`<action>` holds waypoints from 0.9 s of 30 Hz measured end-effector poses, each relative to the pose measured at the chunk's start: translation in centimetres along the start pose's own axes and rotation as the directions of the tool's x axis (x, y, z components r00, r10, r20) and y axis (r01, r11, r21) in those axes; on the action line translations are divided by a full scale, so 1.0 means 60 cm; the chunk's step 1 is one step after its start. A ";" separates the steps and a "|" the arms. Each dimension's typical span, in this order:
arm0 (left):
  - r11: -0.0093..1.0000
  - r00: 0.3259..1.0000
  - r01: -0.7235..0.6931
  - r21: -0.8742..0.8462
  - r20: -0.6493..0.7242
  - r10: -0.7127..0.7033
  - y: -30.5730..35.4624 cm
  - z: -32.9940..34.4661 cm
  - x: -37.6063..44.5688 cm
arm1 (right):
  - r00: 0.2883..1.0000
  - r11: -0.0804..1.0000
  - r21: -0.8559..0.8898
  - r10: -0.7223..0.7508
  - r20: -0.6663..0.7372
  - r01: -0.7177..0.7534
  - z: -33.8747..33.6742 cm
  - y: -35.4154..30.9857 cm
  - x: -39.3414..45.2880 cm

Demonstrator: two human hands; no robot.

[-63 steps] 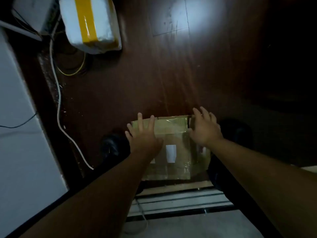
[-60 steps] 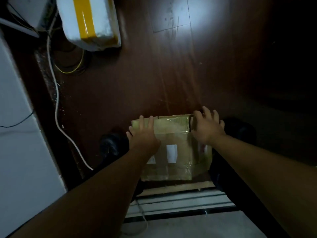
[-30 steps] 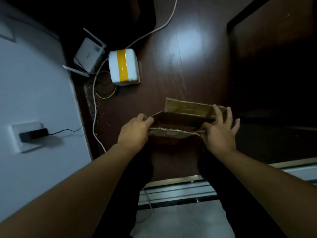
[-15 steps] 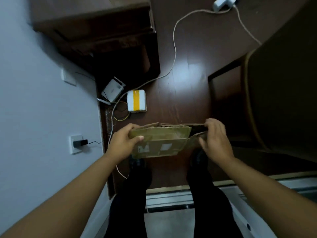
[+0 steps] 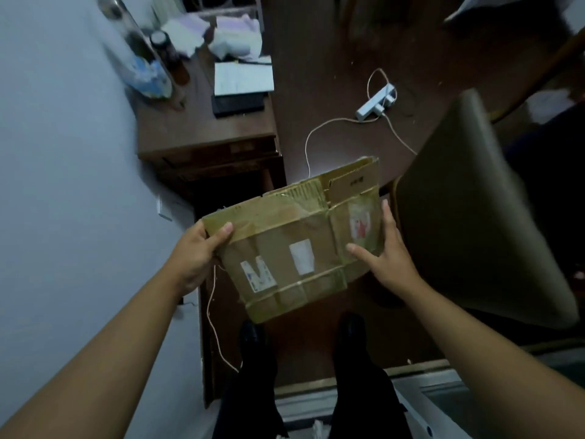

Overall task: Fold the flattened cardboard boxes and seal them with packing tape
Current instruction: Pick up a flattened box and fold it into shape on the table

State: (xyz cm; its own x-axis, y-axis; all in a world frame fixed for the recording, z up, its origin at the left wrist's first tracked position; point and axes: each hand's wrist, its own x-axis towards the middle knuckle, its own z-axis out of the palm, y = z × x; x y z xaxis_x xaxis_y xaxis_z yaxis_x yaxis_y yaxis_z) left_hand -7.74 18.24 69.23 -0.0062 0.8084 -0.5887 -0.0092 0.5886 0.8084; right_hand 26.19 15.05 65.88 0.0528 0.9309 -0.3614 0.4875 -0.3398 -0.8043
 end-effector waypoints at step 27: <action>0.900 0.876 -0.143 0.413 -0.370 0.309 0.121 0.170 -0.132 | 0.947 0.986 -0.077 -0.166 -0.274 0.151 -0.151 -0.133 -0.038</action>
State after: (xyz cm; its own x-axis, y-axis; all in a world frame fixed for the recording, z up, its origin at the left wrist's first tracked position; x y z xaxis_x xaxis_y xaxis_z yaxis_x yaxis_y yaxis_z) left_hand 2.46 16.19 79.80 -0.3784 0.8861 -0.2676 0.4053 0.4185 0.8127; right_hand 30.09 16.87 77.37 0.2073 0.9751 -0.0794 0.5554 -0.1841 -0.8110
